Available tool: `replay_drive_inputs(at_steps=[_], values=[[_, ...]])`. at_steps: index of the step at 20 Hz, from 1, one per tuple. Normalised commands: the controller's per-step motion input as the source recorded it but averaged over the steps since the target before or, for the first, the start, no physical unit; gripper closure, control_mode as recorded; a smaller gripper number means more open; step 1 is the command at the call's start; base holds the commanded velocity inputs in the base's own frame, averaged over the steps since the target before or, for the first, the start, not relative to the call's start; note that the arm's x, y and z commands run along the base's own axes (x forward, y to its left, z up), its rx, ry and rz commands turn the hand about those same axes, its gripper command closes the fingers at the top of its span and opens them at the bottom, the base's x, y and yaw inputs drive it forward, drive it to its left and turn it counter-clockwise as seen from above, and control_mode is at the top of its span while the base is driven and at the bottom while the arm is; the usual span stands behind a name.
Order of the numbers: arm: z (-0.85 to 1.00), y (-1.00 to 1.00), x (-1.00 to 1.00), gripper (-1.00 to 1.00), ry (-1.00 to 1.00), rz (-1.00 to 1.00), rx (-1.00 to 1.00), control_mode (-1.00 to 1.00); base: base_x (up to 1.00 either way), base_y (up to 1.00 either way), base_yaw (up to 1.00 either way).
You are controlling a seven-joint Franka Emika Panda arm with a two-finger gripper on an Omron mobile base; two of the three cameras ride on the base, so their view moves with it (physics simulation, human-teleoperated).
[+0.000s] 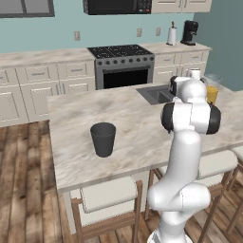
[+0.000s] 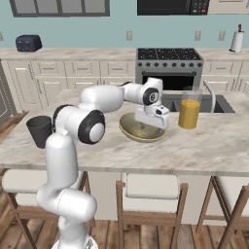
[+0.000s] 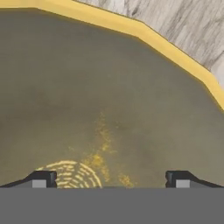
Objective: There are two ice cubes in the ice bowl. Place both ice cubes in the glass cup.
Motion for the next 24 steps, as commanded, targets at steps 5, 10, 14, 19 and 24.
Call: replay_drive_inputs(at_steps=[5, 10, 14, 19, 24], values=[[0.00, 0.00, 0.00, -1.00, 0.00, 0.00, 0.00, -1.00, 0.00, 0.00, 0.00], [-0.07, 0.25, -0.02, -1.00, 0.00, 0.00, -0.02, -1.00, 0.00, 0.00, 0.00], [-0.05, 0.20, -0.04, -1.00, 0.00, 0.00, -0.03, -1.00, 0.00, 0.00, 0.00], [-0.07, -0.03, -0.04, -1.00, 0.00, 0.00, 0.00, -1.00, 0.00, 0.00, 0.00], [-0.11, -0.05, -0.18, -1.00, 0.00, 0.00, 0.00, -1.00, 0.00, 0.00, 0.00]])
